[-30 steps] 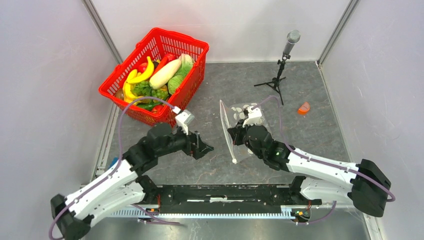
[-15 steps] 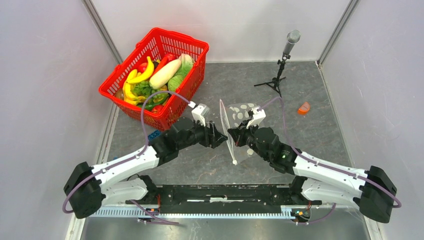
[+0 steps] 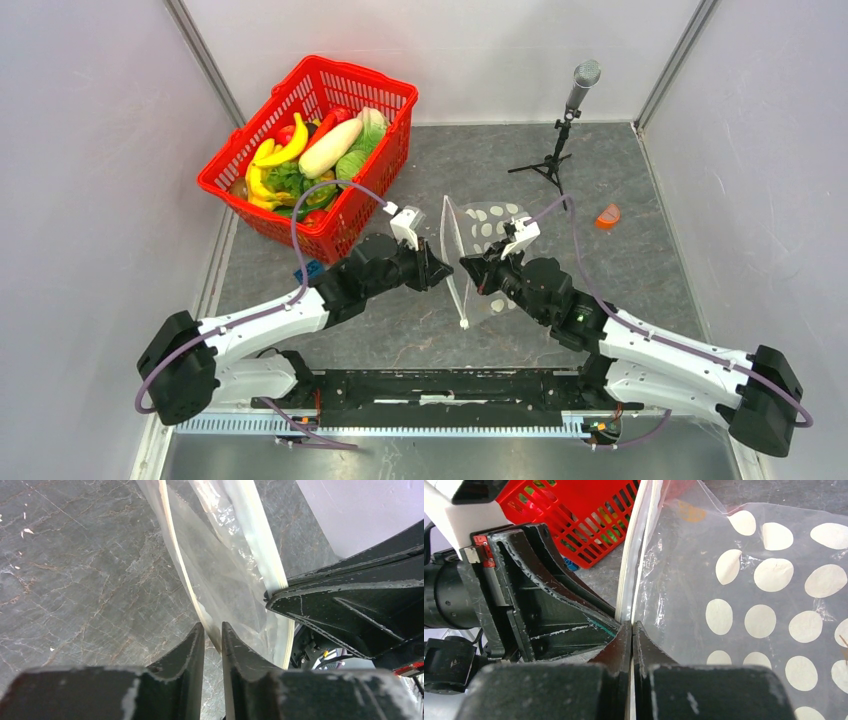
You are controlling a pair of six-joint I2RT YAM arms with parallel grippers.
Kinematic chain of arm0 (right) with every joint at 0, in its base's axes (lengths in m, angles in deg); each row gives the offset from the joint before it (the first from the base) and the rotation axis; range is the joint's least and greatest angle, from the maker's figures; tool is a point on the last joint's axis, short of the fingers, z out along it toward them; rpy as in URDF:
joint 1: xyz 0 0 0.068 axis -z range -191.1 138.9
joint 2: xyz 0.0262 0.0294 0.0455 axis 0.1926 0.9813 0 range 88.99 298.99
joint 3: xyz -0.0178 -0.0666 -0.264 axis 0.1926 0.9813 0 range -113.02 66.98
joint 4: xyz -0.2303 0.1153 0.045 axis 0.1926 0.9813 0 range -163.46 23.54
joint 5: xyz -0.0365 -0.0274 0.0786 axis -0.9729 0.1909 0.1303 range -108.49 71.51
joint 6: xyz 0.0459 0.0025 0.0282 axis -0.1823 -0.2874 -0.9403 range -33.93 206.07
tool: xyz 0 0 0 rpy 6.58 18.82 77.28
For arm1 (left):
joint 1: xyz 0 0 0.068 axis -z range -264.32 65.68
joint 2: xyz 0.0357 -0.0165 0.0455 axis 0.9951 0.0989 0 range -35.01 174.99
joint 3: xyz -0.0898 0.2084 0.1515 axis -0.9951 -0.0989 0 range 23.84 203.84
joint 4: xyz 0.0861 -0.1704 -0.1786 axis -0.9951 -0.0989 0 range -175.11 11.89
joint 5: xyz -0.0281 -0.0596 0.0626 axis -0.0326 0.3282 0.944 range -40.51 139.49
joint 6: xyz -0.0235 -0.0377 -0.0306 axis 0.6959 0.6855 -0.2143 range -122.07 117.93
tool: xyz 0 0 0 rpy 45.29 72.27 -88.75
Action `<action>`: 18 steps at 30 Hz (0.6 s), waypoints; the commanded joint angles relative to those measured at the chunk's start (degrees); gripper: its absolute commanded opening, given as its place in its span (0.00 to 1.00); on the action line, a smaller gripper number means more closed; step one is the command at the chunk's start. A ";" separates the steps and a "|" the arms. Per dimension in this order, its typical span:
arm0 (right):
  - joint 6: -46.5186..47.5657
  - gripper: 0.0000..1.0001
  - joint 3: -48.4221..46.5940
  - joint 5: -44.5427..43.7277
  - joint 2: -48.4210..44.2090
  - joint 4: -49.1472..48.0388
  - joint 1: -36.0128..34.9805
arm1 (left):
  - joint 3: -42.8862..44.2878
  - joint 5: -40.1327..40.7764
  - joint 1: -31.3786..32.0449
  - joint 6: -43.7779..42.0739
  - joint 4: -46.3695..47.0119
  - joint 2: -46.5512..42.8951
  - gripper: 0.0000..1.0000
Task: Place the food in the zip-top bag and seal the zipper
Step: Open the zipper of the food storage bag at the center of the board.
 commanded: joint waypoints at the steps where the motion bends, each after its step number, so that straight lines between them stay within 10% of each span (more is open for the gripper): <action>1: 1.57 0.00 -0.62 1.34 -2.25 -0.45 0.20 | 0.64 0.83 0.19 1.07 3.52 -0.42 0.20; 8: 6.98 0.00 -1.44 0.49 -0.79 4.01 0.19 | -1.16 2.79 0.19 -1.25 1.38 -4.38 0.03; 18: 8.80 0.00 -11.42 -11.72 1.23 20.49 -0.43 | 1.43 16.09 0.11 -6.46 -10.34 -5.13 0.02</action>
